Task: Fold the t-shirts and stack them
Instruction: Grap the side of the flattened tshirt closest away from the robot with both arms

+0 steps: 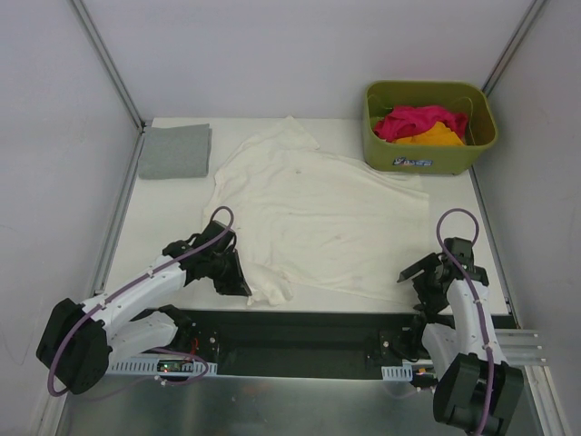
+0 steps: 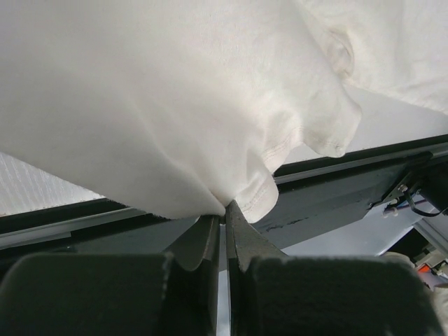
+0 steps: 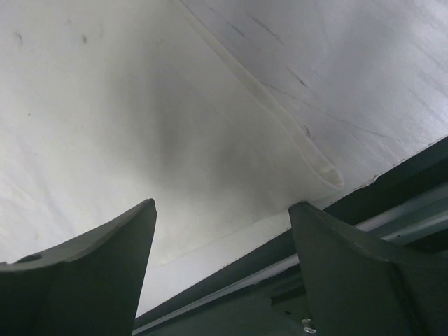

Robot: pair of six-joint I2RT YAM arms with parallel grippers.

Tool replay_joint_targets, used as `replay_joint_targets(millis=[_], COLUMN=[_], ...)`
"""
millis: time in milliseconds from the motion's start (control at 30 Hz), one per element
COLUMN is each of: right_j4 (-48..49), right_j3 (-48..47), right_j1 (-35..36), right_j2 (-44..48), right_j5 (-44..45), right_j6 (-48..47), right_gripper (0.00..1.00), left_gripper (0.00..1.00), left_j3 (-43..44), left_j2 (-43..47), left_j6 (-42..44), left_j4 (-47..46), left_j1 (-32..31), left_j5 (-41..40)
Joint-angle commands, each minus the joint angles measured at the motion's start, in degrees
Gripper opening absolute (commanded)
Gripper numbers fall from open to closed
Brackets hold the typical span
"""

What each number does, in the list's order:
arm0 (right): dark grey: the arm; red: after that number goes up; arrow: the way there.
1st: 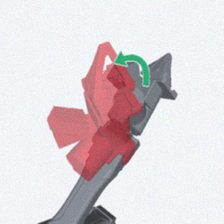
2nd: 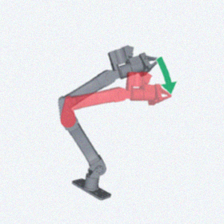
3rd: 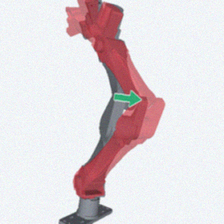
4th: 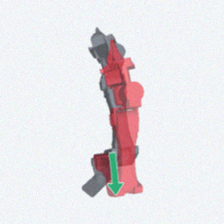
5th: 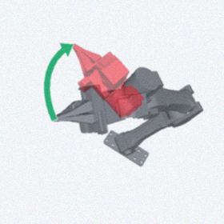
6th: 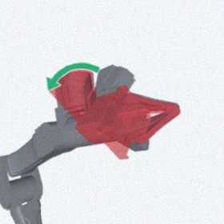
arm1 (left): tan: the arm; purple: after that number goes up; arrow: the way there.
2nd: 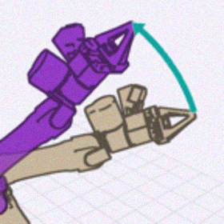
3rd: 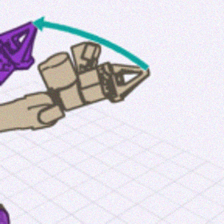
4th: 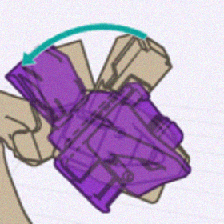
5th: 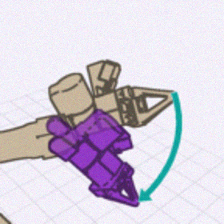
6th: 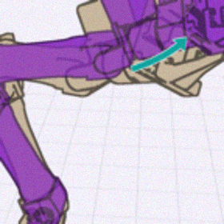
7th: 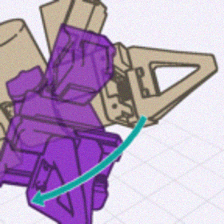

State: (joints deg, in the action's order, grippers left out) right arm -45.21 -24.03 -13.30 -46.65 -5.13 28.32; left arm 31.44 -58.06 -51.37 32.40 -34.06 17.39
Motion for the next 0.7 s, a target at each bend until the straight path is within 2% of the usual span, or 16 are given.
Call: replay_joint_targets(millis=[0, 33, 200, 233, 367, 500, 667], right_j4=[4.5, 4.7, 6.0, 6.1, 5.9, 4.7, -3.3], right_j3=[0.3, 0.2, 0.7, 0.7, 0.6, -0.3, -2.3], right_j1=[-0.5, -0.5, -0.5, -0.4, -0.5, -0.4, -0.4], right_j2=[-2.6, -2.9, -3.4, -3.4, -3.2, -2.9, -0.4], right_j5=[4.6, 4.8, 4.8, 4.8, 4.8, 3.1, -0.4], right_j6=[0.4, 0.3, -0.1, -0.2, -1.4, -2.6, -5.0], right_gripper=[0.77, 0.69, 0.45, 0.37, 0.21, 0.08, 0.04], left_gripper=[0.00, 0.00, 0.00, 0.00, 0.00, 0.00, 0.00], left_j3=[2.2, 2.0, 1.3, 1.3, 1.6, 1.0, -0.8], left_j2=[-1.0, -1.1, -0.7, -0.6, -0.2, 0.5, 3.4], left_j6=[1.2, 1.2, 0.8, 0.7, 0.8, 1.0, -0.7], left_j4=[1.3, 1.3, 2.4, 2.5, 3.3, 4.9, 8.1], left_j1=[0.3, 0.3, 0.3, 0.3, 0.3, 0.3, 0.3], left_j5=[-0.8, -0.6, -0.2, -0.1, 0.3, 1.9, 4.6])
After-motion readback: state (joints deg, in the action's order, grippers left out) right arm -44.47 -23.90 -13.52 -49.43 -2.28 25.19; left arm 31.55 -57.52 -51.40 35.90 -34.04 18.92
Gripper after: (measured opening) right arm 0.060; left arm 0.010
